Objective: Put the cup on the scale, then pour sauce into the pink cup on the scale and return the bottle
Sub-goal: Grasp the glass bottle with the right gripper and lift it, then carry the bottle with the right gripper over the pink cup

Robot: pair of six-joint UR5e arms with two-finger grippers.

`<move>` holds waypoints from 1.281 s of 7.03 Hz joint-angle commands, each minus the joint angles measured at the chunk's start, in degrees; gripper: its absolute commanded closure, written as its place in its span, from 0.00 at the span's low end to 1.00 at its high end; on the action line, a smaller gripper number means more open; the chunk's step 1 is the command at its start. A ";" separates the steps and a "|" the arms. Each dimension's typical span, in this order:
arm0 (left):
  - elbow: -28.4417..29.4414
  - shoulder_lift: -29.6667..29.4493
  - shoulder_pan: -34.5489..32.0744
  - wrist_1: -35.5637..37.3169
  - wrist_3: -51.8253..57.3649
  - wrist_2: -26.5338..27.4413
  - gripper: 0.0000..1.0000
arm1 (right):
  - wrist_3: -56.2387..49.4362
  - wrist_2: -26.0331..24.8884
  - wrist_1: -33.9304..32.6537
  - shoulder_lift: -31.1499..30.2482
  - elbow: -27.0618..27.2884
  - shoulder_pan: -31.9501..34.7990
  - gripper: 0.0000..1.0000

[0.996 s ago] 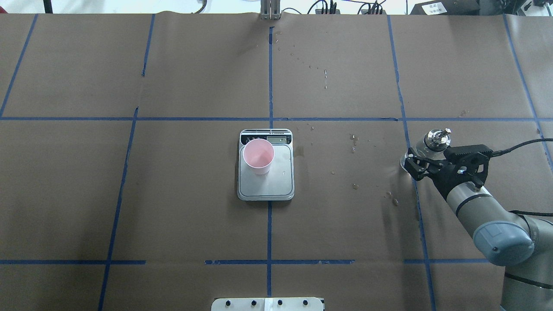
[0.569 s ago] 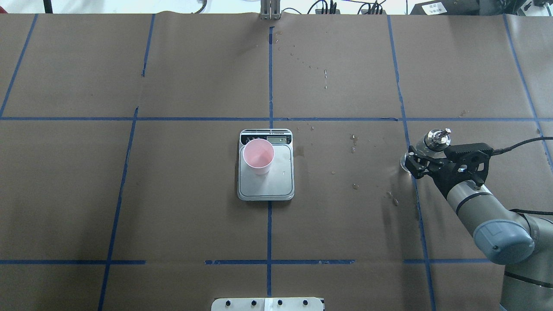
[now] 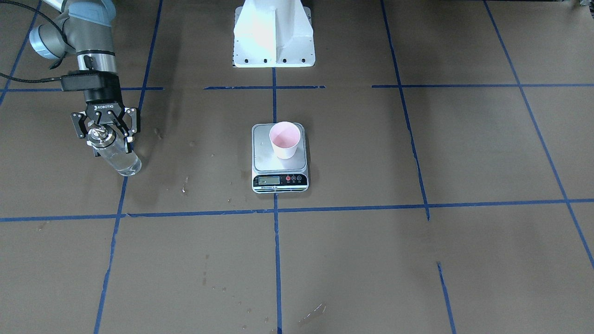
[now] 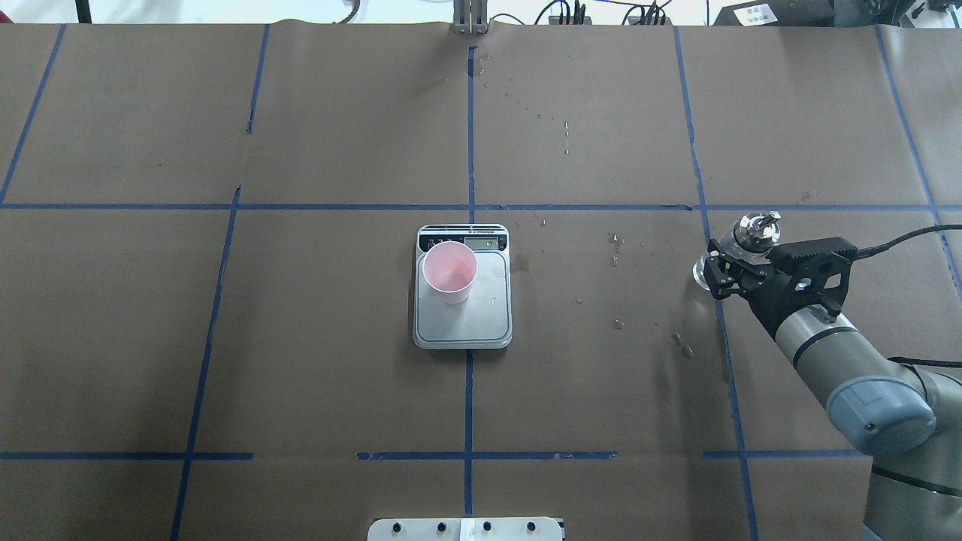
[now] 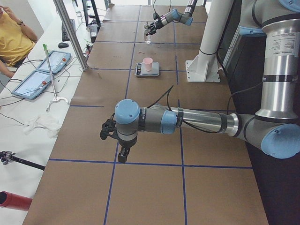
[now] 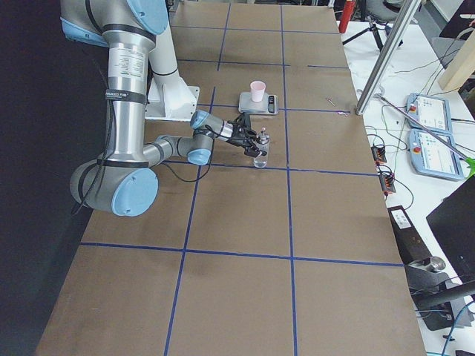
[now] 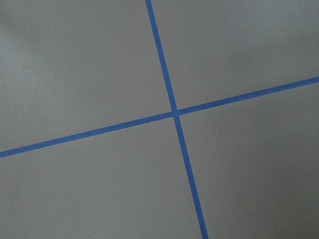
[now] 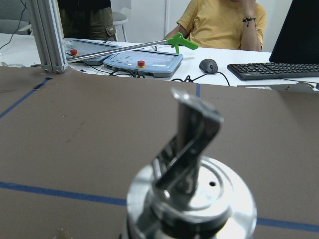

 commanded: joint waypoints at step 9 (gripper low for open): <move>-0.45 3.25 0.18 0.00 0.09 0.44 0.00 | -29.07 8.58 -26.58 14.33 7.64 9.69 1.00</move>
